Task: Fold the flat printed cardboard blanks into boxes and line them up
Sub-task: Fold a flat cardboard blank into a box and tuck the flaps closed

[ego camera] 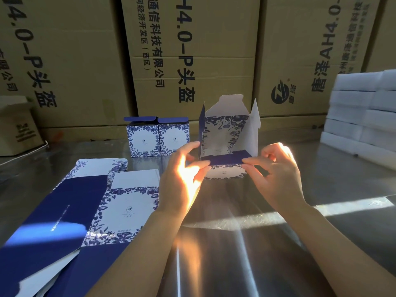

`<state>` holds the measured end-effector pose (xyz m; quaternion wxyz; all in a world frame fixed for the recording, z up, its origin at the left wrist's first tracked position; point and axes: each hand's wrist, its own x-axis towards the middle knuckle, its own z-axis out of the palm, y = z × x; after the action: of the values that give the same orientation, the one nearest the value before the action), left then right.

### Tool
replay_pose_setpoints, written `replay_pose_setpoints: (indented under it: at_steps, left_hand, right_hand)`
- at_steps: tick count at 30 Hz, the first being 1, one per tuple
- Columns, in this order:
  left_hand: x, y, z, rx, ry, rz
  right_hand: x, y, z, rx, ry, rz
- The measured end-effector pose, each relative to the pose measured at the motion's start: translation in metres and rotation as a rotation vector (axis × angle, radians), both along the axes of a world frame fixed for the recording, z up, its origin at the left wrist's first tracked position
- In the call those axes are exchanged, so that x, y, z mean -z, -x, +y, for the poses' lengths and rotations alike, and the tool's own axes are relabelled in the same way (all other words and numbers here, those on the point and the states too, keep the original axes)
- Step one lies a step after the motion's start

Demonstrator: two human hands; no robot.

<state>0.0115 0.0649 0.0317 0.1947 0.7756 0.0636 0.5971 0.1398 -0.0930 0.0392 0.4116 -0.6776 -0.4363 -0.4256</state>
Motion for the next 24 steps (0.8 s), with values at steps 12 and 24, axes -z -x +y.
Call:
replay_pose_setpoints:
  at_steps: [12,24]
  left_hand:
    - [-0.0005,-0.0019,0.0038,-0.293,-0.407,-0.011]
    - [-0.0041,0.001,-0.001,-0.11,-0.292,-0.034]
  right_hand:
    - [-0.0019,-0.0014,-0.0014,0.042,-0.005,-0.037]
    - [-0.001,-0.0012,-0.0011,0.027,0.009,-0.108]
